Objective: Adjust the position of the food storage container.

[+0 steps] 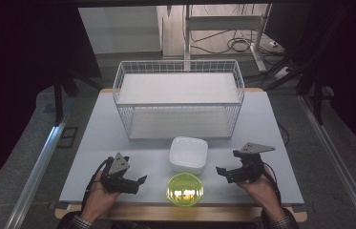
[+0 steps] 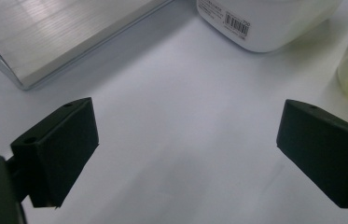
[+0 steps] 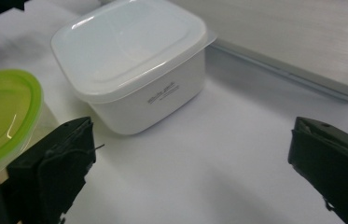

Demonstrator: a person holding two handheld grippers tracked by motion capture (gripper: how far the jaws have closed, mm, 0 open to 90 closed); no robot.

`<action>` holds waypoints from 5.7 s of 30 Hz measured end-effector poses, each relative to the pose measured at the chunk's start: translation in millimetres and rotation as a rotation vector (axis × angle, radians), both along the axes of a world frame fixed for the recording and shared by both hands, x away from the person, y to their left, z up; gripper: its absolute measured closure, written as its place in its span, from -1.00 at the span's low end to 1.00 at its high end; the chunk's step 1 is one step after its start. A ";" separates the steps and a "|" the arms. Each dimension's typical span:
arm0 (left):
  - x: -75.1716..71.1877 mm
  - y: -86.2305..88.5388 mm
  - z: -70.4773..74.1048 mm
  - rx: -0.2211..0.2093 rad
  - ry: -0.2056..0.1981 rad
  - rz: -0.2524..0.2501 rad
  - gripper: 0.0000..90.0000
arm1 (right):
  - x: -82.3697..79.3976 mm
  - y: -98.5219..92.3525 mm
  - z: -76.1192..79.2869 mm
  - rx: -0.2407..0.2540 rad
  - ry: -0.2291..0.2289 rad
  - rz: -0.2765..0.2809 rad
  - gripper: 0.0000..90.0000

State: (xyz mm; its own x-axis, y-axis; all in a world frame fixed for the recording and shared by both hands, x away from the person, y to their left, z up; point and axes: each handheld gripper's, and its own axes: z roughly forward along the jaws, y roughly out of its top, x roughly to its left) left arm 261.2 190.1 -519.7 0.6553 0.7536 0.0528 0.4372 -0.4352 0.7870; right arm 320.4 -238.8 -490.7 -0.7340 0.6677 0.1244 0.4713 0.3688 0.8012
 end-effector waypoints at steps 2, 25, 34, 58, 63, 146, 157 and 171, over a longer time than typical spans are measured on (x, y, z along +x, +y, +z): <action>-0.6 -0.1 0.5 0.007 0.000 -0.003 -0.86 | -1.5 3.8 0.3 -0.020 0.010 0.001 -0.90; -6.1 -4.8 8.1 -0.038 0.048 -0.019 -0.83 | -24.8 30.9 18.3 -0.089 0.043 0.136 0.57; -6.1 -6.3 6.5 -0.005 0.039 -0.012 -0.80 | -37.4 61.6 23.3 -0.102 0.057 0.234 0.99; -3.6 -1.3 4.6 0.049 0.021 0.017 -0.80 | -61.2 181.9 20.4 -0.148 0.097 0.531 0.99; -3.9 -2.2 4.1 0.057 0.020 0.014 -0.80 | -64.0 188.5 11.6 -0.210 0.112 0.544 0.99; 60.7 -28.2 4.9 -0.001 0.015 -0.010 -0.70 | 19.9 32.2 8.8 -0.094 0.080 -0.076 0.99; 94.0 -61.5 4.4 0.027 0.060 -0.084 0.44 | 43.0 58.7 -3.4 -0.154 0.092 -0.097 0.99; 90.6 -63.3 -2.2 0.022 0.164 -0.127 1.00 | 39.9 71.1 -7.4 -0.120 0.098 -0.028 0.99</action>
State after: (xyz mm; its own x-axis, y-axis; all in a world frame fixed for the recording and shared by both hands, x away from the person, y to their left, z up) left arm 351.8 126.8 -521.9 0.7459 0.6644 -0.0467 0.4991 -0.5111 0.6997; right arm 360.4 -167.7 -498.1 -0.7034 0.7018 0.1126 0.5562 0.4448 0.7019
